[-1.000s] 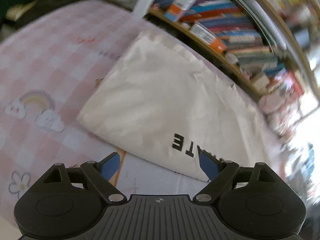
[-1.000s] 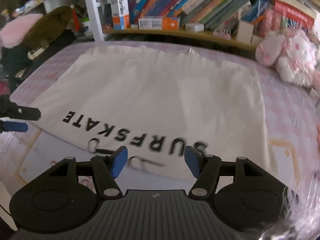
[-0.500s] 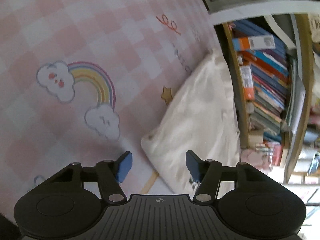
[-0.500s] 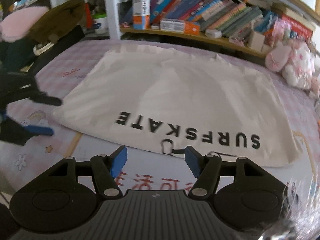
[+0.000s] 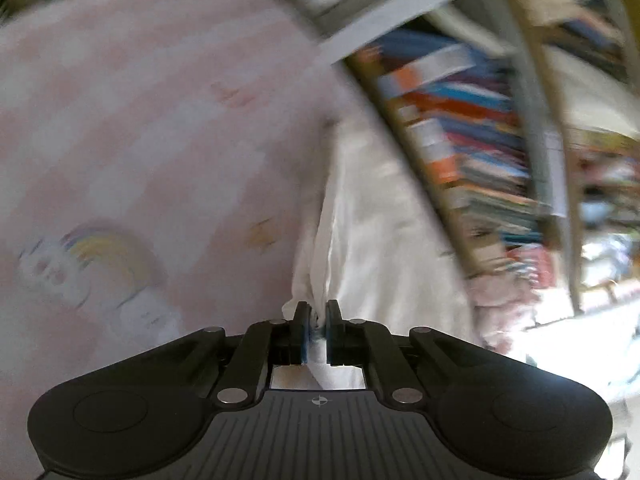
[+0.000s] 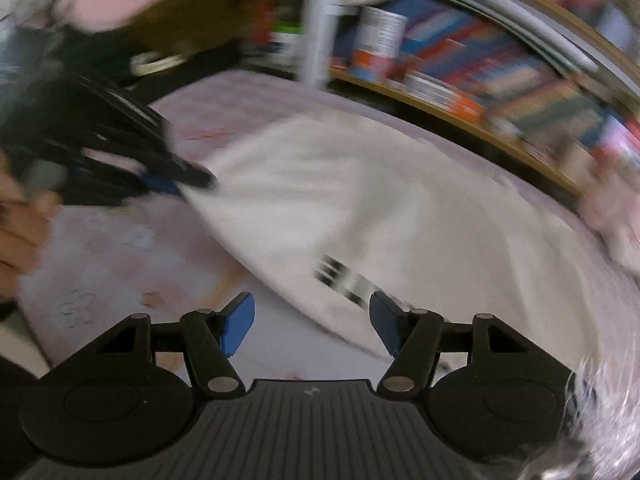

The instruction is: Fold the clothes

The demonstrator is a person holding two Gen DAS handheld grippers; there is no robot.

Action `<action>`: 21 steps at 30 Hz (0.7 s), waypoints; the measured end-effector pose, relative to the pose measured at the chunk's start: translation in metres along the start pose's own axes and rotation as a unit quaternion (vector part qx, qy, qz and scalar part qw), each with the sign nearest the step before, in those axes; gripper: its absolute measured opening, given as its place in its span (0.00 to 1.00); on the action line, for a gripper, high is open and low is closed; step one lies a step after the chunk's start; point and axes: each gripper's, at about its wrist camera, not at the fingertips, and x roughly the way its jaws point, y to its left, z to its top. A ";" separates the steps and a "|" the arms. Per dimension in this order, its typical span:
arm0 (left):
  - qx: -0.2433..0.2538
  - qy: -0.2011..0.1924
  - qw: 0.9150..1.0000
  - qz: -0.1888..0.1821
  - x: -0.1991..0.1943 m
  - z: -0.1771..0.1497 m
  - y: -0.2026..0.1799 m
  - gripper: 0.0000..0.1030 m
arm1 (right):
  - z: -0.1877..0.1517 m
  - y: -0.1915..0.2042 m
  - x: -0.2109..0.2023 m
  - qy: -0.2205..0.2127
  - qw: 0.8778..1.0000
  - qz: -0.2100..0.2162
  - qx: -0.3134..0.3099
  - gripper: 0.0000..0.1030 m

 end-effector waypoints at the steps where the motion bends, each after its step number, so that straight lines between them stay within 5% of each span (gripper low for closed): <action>1: 0.006 0.001 1.000 -0.001 0.000 0.000 0.000 0.06 | 0.006 0.007 0.006 -0.003 1.000 0.011 -0.025 0.58; 8: -0.007 0.004 0.999 -0.036 0.000 -0.002 0.002 0.06 | 0.043 0.056 0.046 -0.015 0.986 0.041 -0.160 0.43; 14: 0.004 0.021 0.998 -0.060 -0.004 -0.001 0.003 0.06 | 0.049 0.065 0.070 0.012 0.983 0.044 -0.178 0.24; 16: 0.003 0.025 0.997 -0.070 -0.004 0.001 0.006 0.16 | 0.049 0.062 0.074 0.016 0.985 0.040 -0.168 0.06; 17: 0.000 0.025 0.997 -0.077 -0.004 0.002 0.008 0.37 | 0.050 0.059 0.076 0.018 0.986 0.040 -0.158 0.06; 18: -0.008 0.029 0.996 -0.080 -0.001 0.003 0.010 0.75 | 0.052 0.053 0.075 0.017 0.989 0.043 -0.139 0.06; 19: -0.017 0.033 0.996 -0.084 0.002 0.004 0.011 0.86 | 0.054 0.047 0.072 0.015 0.992 0.044 -0.120 0.05; 21: -0.035 0.041 0.994 -0.090 0.008 0.006 0.015 0.88 | 0.056 0.039 0.066 0.009 0.994 0.044 -0.095 0.05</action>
